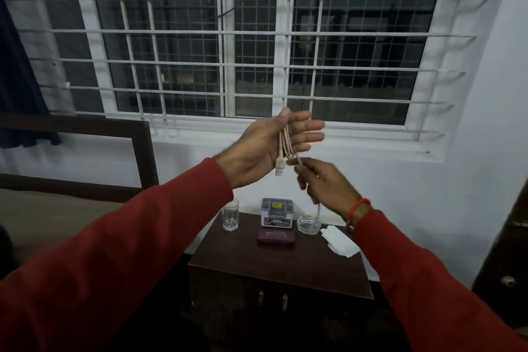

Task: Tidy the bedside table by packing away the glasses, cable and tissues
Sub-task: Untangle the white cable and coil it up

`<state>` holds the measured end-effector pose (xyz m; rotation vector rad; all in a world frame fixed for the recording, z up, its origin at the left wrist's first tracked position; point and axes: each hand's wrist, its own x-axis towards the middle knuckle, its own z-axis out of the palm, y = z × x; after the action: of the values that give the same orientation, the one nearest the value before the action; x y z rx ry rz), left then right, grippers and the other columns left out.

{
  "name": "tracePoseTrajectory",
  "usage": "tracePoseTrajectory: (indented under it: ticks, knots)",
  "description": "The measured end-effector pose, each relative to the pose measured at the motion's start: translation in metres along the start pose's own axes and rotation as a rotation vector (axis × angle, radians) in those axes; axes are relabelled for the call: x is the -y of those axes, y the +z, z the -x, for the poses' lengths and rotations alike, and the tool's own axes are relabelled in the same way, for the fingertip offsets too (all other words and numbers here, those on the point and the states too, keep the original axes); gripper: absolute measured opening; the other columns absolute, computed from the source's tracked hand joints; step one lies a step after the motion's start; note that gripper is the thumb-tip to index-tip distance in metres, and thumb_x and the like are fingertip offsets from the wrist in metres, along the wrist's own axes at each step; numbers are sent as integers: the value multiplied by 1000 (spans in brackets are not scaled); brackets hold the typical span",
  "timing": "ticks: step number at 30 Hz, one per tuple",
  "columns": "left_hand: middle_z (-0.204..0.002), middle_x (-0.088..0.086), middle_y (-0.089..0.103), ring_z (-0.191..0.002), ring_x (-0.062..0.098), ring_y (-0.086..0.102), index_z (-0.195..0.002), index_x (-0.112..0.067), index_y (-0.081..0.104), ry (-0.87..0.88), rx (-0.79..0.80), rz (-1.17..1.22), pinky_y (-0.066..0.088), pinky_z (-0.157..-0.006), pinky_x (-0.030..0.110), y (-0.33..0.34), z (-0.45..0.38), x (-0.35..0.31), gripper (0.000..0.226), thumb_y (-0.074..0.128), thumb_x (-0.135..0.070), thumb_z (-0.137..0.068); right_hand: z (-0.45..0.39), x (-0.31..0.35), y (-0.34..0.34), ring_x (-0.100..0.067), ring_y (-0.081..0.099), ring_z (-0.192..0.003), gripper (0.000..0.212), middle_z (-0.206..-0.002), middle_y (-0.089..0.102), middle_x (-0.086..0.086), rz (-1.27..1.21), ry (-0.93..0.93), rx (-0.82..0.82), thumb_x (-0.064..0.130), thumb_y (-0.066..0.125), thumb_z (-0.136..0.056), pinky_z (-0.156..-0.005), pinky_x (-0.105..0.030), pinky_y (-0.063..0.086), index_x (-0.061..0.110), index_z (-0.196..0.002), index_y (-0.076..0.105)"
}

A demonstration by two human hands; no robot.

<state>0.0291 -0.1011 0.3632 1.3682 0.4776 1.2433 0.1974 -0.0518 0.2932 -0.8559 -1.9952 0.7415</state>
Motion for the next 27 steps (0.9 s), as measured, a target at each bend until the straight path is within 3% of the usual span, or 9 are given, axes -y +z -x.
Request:
tracePoseTrajectory:
  ticks: [3,5,8,10,12,16,20,24,27]
  knots:
    - [-136,8,65,-127,21,61,-141,-4,46,186,-117,-425,45,-110,35,-7,-4,5,39,37,-24,-109,13,4,12,1,60,-56,26,-71,62,9,65,1,115,26,56,-99,-55,-13,45,29,-123,64]
    - [-136,2,64,-129,14,58,-139,-6,45,229,-154,-827,41,-112,31,-15,-2,9,35,37,-23,-109,19,12,14,-2,64,-66,26,-74,65,9,162,-47,93,28,59,-97,-65,-18,48,30,-122,67]
    - [-115,1,70,-102,13,68,-126,-6,52,64,-135,-1126,50,-93,33,-25,4,18,33,35,-28,-109,21,26,3,-3,60,-71,16,-76,68,12,303,-161,-104,36,63,-93,-69,-27,48,32,-104,74]
    - [-88,0,71,-73,18,70,-114,-8,60,-154,-47,-1012,53,-74,37,-26,10,27,42,31,-37,-109,19,31,-10,-5,63,-75,13,-78,70,14,322,-224,-214,42,70,-87,-69,-30,50,31,-92,75]
    - [-63,0,58,-51,16,55,-104,-7,65,-353,72,-671,45,-59,33,-23,16,32,58,26,-51,-106,16,31,-21,-3,63,-73,12,-77,71,14,258,-251,-237,39,77,-81,-67,-22,48,28,-83,74]
    - [-46,-9,33,-35,4,27,-79,-13,58,-555,218,-144,32,-42,20,-17,18,28,77,21,-80,-89,14,20,-15,-7,68,-72,4,-87,77,3,-195,-143,-118,15,73,-87,-70,-25,54,14,-90,76]
    - [-42,-8,30,-32,4,26,-69,-14,57,-422,-23,-273,29,-40,19,-7,11,46,59,43,-64,-96,18,6,5,-26,69,-70,11,-76,71,-13,-636,58,-95,17,61,-97,-71,-38,59,10,-96,70]
    - [-41,-5,36,-31,6,31,-64,-13,61,-323,-271,-371,31,-39,17,-18,4,72,56,53,-58,-95,15,-15,22,-44,65,-90,21,-94,66,-33,-673,146,-133,20,55,-101,-90,-66,52,5,-104,68]
    - [-42,-5,40,-31,7,34,-60,-14,63,-310,-393,-357,33,-38,17,-31,0,92,53,61,-57,-91,12,-33,32,-35,69,-87,27,-92,71,-22,-726,181,-140,22,50,-103,-88,-57,57,4,-104,70]
